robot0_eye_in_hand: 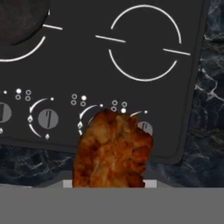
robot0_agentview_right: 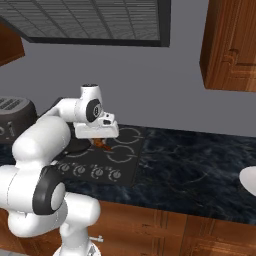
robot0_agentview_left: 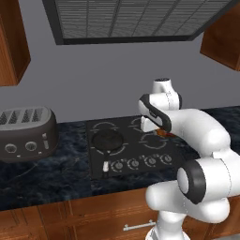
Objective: Place the chicken drumstick on the plate and place the lemon wedge on the same plate.
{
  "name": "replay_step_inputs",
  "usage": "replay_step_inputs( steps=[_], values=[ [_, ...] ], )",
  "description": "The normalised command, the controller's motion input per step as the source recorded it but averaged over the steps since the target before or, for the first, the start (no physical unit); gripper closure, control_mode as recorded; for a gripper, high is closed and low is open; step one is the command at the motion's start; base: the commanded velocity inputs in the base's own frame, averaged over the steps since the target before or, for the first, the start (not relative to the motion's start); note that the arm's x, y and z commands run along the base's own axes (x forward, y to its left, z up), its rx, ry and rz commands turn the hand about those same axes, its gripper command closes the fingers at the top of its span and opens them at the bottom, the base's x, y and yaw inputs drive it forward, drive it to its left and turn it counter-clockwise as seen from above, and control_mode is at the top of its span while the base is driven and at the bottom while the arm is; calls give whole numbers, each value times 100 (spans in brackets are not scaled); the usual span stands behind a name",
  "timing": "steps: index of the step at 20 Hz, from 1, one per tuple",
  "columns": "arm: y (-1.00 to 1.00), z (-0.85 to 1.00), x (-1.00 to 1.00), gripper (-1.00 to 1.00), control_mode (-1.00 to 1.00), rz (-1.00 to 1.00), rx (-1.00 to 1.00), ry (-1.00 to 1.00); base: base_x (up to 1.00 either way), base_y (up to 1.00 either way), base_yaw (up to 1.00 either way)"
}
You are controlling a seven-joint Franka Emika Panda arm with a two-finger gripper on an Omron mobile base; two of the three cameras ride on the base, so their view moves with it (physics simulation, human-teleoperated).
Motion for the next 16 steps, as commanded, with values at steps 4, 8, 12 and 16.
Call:
replay_step_inputs(
  steps=[4, 8, 12, 16],
  values=[
    [0, 8, -20, 100, -100, -13, 1, 0, 0, 0, 0],
    [-1, 2, -39, 100, -100, -14, 1, 1, 0, 0, 0],
    [-3, 0, -40, 100, -100, -14, 0, 1, 0, 0, 0],
    [-5, 0, -22, 100, -100, -6, 0, 0, 0, 0, 0]
  ],
)
